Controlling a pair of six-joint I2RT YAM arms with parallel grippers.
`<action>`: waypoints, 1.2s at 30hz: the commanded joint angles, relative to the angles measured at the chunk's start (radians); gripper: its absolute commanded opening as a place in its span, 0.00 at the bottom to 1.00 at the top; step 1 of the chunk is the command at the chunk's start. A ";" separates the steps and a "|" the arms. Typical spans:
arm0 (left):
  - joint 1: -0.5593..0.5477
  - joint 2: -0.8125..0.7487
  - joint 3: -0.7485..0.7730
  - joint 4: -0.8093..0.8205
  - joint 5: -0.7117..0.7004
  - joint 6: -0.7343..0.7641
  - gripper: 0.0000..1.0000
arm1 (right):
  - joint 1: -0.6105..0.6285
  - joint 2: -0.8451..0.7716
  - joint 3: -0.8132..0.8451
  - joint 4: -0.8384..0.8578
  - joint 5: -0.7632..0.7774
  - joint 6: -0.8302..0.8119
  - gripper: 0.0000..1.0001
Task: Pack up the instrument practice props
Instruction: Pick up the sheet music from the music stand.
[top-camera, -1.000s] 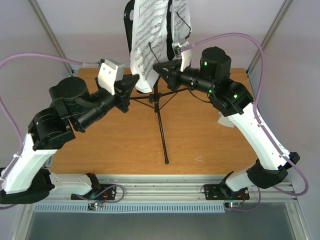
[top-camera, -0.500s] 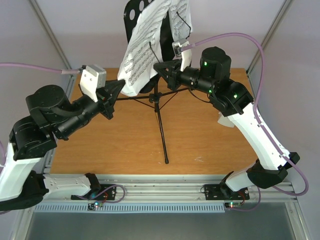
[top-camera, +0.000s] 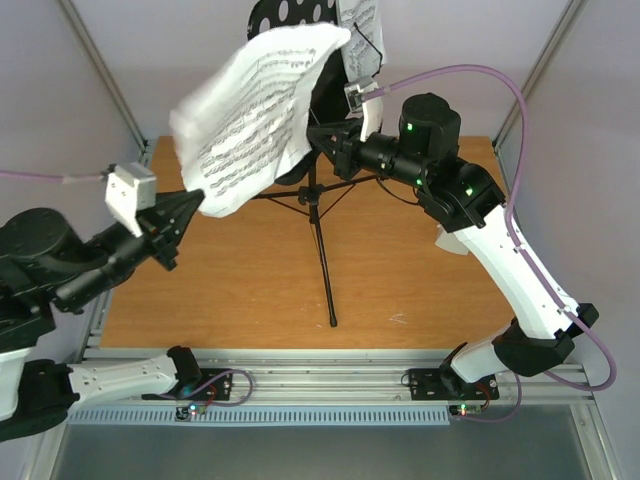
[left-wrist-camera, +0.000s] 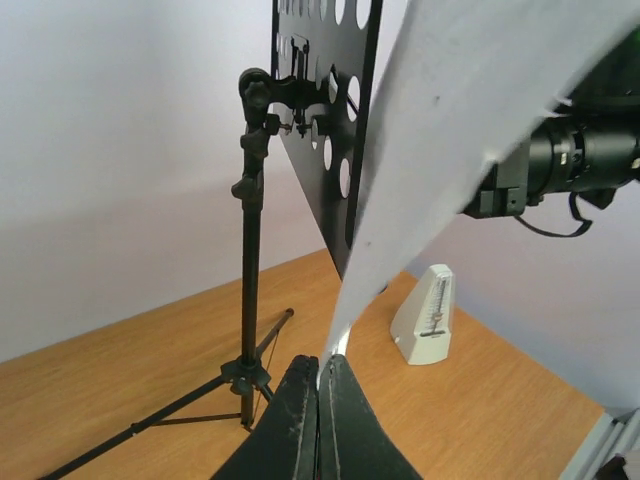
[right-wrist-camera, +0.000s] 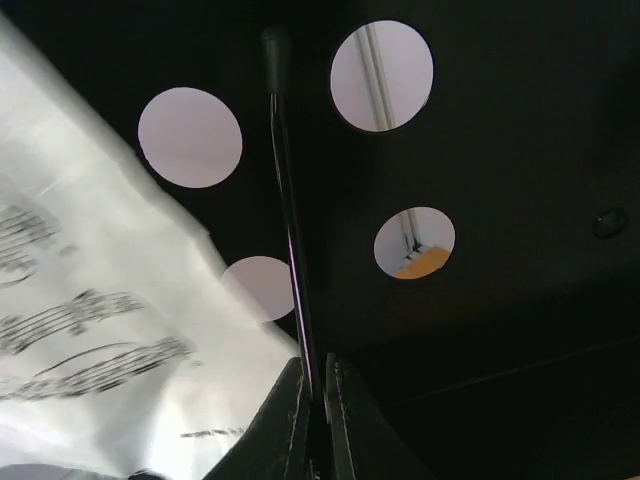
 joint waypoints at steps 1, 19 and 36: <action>-0.005 -0.046 -0.009 -0.054 0.023 -0.052 0.00 | -0.005 0.027 -0.006 -0.010 0.061 -0.003 0.01; -0.005 -0.047 -0.023 -0.222 0.344 -0.066 0.01 | -0.005 0.002 -0.042 -0.002 0.063 -0.031 0.48; -0.005 -0.060 -0.287 -0.111 0.666 -0.055 0.00 | -0.006 -0.444 -0.492 -0.062 0.436 0.020 0.96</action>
